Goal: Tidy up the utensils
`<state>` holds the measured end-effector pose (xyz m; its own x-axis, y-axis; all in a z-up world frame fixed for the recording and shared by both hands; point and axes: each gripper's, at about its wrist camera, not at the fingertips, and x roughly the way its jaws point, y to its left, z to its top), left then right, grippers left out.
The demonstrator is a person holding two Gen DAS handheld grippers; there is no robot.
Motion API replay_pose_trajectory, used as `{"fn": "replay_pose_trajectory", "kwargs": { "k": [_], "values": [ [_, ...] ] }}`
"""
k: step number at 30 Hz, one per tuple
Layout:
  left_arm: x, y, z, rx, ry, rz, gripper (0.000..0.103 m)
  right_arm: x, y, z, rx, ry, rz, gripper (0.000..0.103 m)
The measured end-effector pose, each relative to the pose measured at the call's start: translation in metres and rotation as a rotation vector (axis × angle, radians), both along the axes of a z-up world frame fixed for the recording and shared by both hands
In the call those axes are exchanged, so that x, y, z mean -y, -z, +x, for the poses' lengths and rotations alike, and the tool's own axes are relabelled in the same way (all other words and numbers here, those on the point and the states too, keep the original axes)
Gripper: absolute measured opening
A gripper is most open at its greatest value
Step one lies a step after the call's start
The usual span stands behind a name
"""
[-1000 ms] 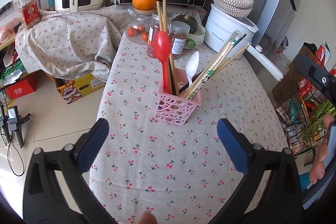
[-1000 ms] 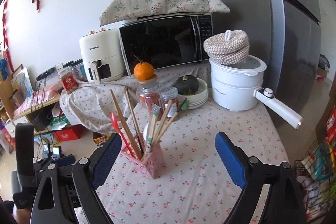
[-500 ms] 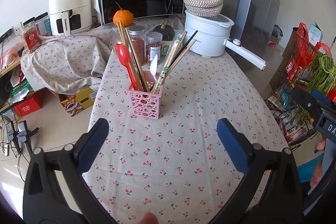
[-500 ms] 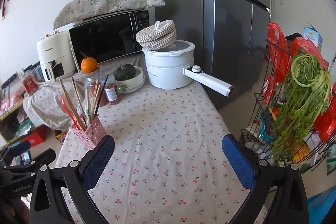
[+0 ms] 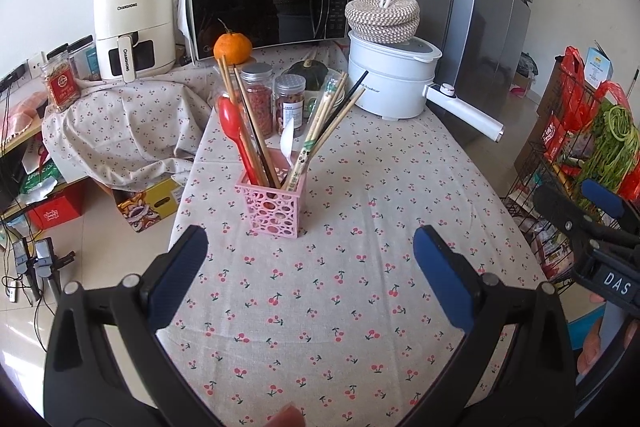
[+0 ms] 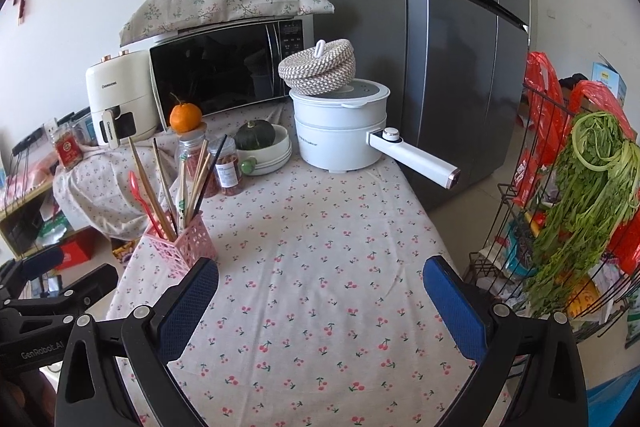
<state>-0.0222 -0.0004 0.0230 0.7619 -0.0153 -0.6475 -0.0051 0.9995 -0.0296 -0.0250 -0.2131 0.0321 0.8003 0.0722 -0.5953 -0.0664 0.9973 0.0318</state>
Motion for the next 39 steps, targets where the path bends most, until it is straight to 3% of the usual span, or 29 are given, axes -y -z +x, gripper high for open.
{"fn": "replay_pose_trajectory", "kwargs": {
  "k": [39],
  "values": [
    [0.000,0.001,0.000,-0.002,0.003,-0.017,0.102,-0.011,0.013,0.011,-0.046,-0.013,-0.001,0.103]
  ]
}}
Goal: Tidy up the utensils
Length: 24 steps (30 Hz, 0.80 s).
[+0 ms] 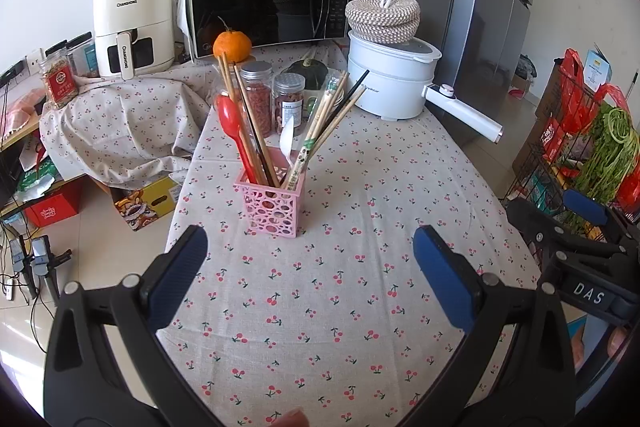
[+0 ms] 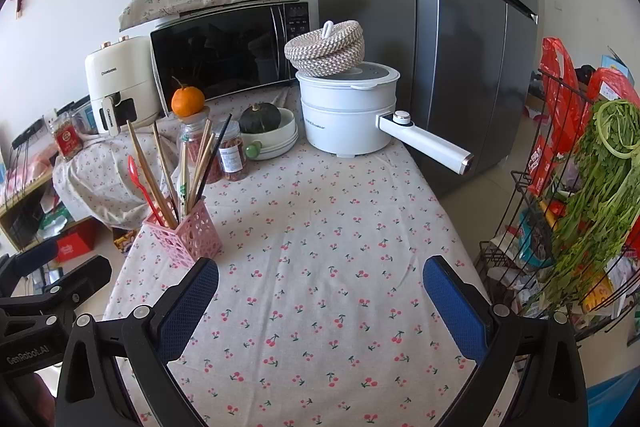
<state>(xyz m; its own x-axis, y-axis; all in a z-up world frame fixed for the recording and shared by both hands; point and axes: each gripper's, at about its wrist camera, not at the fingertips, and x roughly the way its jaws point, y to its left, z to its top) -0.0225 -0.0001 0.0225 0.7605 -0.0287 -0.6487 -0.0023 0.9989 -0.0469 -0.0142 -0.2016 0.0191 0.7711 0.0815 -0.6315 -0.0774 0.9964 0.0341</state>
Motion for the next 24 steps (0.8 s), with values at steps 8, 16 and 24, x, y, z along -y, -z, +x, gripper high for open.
{"fn": "replay_pose_trajectory", "kwargs": {
  "k": [8,16,24],
  "values": [
    [0.0000,-0.0002,-0.0002,0.000,0.000,0.000,0.102,0.0002,0.0001,0.0001,0.000,0.000,0.001,0.103],
    [0.0002,0.0001,-0.0004,-0.002,0.001,0.000,0.102,0.0004,0.0010,-0.0001,-0.002,0.000,0.001,0.103],
    [-0.0005,0.0005,-0.0004,-0.006,0.004,-0.007,0.102,0.0006,0.0017,0.0000,-0.003,0.000,0.001,0.103]
  ]
}}
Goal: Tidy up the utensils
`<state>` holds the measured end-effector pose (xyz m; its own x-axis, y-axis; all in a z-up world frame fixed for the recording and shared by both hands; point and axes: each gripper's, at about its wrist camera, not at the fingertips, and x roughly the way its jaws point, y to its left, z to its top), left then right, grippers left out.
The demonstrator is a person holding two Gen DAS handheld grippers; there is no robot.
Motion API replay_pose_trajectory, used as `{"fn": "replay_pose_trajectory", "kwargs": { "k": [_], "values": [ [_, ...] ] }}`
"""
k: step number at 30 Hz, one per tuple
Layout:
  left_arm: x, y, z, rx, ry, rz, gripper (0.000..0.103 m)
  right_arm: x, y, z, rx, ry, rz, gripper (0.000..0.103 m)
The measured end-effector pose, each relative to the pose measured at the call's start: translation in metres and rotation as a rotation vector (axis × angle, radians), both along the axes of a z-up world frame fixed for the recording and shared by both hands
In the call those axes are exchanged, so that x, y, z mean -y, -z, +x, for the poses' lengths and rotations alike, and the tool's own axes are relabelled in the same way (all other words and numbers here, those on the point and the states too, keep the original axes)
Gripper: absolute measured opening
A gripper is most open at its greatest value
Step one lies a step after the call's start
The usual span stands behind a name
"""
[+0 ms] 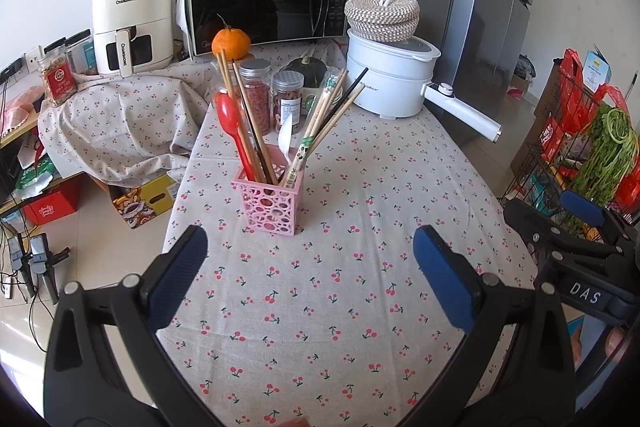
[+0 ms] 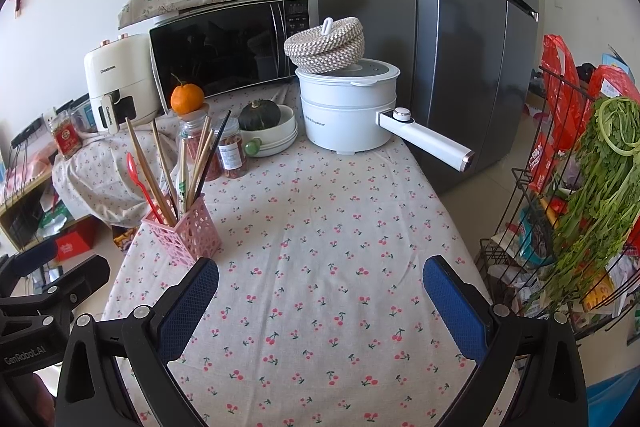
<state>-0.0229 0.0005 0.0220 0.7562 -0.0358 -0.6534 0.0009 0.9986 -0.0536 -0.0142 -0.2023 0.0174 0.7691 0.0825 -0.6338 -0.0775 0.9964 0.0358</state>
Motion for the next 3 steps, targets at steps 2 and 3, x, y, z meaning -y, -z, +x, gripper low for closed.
{"fn": "replay_pose_trajectory", "kwargs": {
  "k": [2,3],
  "values": [
    [0.0003,0.0009,0.0006,-0.002,0.002,0.000,0.102,0.0002,0.0020,-0.0008,-0.002,0.000,0.000,0.103],
    [0.0003,0.0020,0.0011,-0.006,0.002,-0.003,0.102,0.0000,0.0039,-0.0009,-0.003,0.001,-0.001,0.103]
  ]
}}
